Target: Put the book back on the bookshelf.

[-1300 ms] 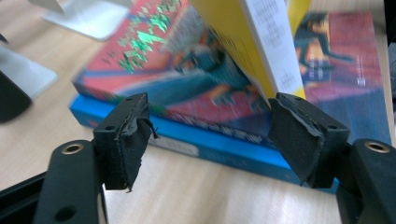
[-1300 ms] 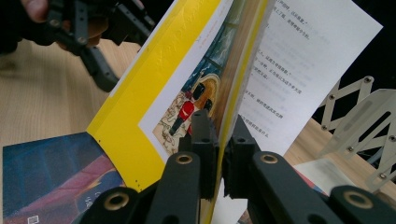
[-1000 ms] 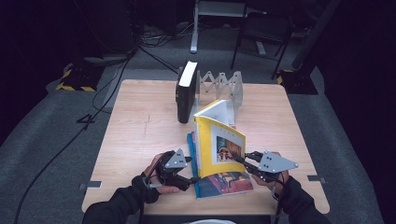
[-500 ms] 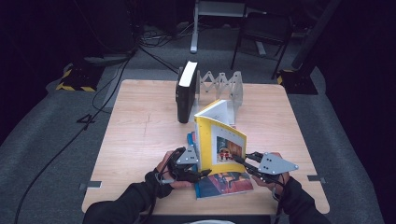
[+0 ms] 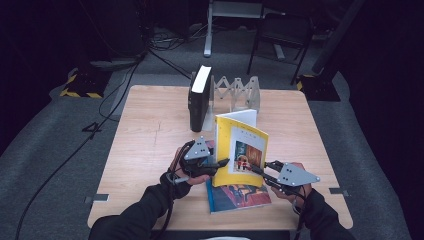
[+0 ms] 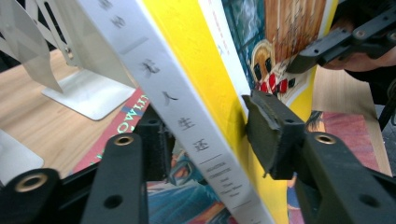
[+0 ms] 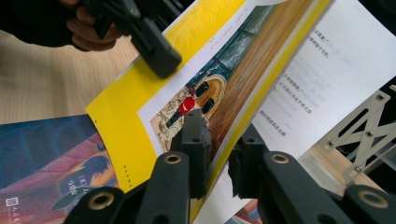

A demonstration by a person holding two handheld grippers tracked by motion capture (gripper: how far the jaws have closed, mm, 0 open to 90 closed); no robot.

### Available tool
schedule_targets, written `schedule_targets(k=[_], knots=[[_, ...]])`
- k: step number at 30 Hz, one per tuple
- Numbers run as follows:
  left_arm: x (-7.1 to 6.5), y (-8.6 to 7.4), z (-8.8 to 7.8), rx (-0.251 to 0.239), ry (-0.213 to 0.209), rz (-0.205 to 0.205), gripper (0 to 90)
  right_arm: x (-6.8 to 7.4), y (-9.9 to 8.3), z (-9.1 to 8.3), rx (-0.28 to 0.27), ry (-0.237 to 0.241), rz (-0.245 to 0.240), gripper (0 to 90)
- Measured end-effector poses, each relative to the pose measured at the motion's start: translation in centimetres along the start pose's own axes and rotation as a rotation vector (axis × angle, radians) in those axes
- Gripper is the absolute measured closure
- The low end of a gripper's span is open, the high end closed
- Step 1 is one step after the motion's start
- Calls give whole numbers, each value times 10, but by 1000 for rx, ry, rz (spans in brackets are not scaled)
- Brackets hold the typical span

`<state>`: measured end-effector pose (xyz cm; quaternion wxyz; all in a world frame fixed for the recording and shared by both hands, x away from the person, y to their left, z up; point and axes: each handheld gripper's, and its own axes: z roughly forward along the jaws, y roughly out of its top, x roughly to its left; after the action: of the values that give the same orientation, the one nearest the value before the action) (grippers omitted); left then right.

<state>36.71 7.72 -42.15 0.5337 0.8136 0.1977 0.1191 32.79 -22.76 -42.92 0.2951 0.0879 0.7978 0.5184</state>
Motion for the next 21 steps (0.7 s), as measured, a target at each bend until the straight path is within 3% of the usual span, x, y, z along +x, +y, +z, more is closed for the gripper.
schedule_targets(k=[4, 8, 12, 15, 21], knots=[[-4, 3, -4, -10, -5, 30, 594, -1, -1, -1, 4, -8, 3, 774], [-8, 8, -11, -37, -9, 74, 647, -7, -4, -2, -12, 12, 38, 791], [-9, 11, -15, -57, -7, 100, 722, -11, -3, -2, -4, -16, 34, 821], [-12, 11, -15, -44, 9, 131, 748, -15, -4, 0, 1, -34, 45, 823], [-9, 9, -14, -35, 9, 103, 744, -16, -5, -1, 2, -58, 56, 764]])
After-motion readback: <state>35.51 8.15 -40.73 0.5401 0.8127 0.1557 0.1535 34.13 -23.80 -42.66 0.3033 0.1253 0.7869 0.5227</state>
